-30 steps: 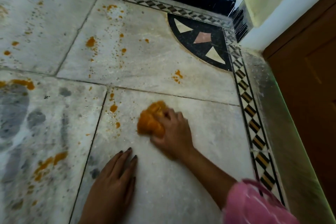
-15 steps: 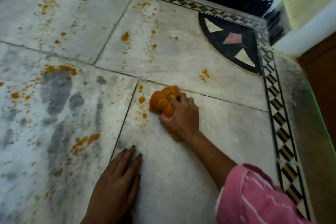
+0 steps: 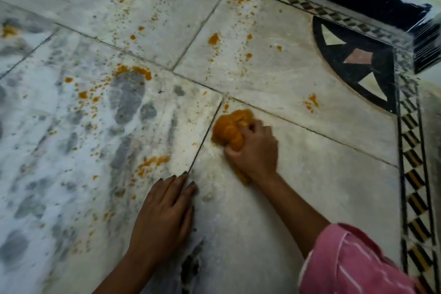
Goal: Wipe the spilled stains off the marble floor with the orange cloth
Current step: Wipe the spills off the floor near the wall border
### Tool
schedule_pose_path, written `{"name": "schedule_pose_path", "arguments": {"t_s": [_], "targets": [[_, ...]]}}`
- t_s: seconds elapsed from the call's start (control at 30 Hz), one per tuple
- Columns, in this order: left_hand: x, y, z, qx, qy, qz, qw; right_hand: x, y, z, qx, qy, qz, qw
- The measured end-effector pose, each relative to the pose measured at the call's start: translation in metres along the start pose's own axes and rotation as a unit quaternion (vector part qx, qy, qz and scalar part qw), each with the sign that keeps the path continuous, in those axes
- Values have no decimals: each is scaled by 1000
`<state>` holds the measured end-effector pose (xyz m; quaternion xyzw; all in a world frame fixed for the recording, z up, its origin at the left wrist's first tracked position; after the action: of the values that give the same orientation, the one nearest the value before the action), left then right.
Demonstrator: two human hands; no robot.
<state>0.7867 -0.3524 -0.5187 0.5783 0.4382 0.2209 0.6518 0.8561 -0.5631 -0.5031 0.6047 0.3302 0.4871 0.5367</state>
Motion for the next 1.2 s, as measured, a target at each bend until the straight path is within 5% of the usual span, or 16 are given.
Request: {"name": "schedule_pose_path", "arguments": {"t_s": [0.17,0.23,0.43,0.6,0.73,0.9,1.03,1.2], "targets": [[9,2,-8,-14,10,3,1000,13,2,-93,50,209,38,976],[9,4,-8,-22,5,9,1000,-19,11,-87,19,187,26,982],[6,6,-9,-25,14,15,999,-24,6,20,-16,-56,-5,998],[15,8,-20,-12,36,24,999,61,-19,9,34,78,9,996],[22,14,-24,-35,30,20,999,36,-8,-58,59,227,39,971],[23,11,-25,-54,6,23,998,-28,6,-2,-8,97,-5,995],[22,12,-27,-68,22,12,997,5,-5,67,-20,-37,-21,999],[24,13,-39,-66,46,16,997,86,-27,29,38,123,8,992]]}}
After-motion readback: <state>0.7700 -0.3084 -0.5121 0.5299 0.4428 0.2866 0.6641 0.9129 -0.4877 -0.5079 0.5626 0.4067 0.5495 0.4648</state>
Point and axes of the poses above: each hand's wrist, its own z-axis towards the middle knuckle, its own y-axis out of the back of the hand, x = y × z, the point moved 6 cm from there along z, towards the middle knuckle, and after that the axes turned 2 degrees about x, right-handed, at the moved point
